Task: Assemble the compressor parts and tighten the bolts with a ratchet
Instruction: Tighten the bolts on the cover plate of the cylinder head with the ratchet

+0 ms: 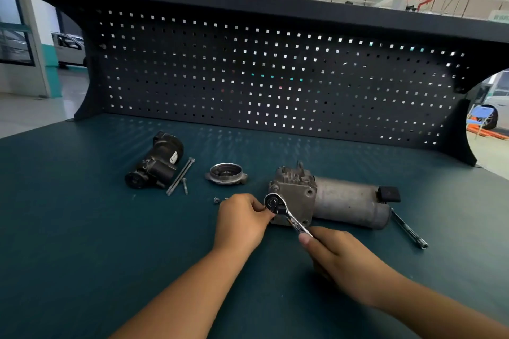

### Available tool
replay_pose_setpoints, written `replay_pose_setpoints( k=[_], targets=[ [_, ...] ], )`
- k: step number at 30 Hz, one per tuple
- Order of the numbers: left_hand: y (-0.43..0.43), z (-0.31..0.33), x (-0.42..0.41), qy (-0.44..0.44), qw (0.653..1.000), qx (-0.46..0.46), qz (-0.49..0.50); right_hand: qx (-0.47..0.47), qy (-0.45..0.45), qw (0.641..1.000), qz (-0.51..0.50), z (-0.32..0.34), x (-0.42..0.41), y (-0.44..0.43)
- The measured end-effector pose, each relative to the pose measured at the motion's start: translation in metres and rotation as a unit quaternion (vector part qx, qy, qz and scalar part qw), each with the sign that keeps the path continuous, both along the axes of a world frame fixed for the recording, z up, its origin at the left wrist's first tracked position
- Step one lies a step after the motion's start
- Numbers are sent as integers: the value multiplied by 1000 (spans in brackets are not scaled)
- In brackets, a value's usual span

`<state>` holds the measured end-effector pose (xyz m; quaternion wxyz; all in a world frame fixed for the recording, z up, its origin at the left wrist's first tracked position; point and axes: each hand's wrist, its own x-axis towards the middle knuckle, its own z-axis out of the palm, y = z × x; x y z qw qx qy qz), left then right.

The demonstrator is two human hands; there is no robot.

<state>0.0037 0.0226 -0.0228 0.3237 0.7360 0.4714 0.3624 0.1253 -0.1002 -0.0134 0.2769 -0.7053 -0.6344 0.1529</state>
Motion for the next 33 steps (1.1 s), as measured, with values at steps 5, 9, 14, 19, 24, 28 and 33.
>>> replay_pose_setpoints(
  k=[5,9,14,19,24,28,33],
  targets=[
    [2,5,-1,-67,989,-118,-65,-9,-1,1000,-4,4,2,0],
    [2,15,-3,-306,859,-377,-162,-15,18,1000,-11,9,7,0],
    [4,20,-8,-346,783,-470,-217,-26,-62,998,-2,22,16,-1],
    [8,24,-11,-305,767,-514,-234,-79,-321,944,-11,63,24,4],
    [8,25,-5,-309,752,-538,-223,-58,-502,861,-48,132,7,19],
    [10,25,-5,-315,746,-542,-225,79,-642,760,62,143,-33,39],
    [10,22,-5,-334,737,-542,-226,122,-688,709,93,137,-39,41]
  ],
)
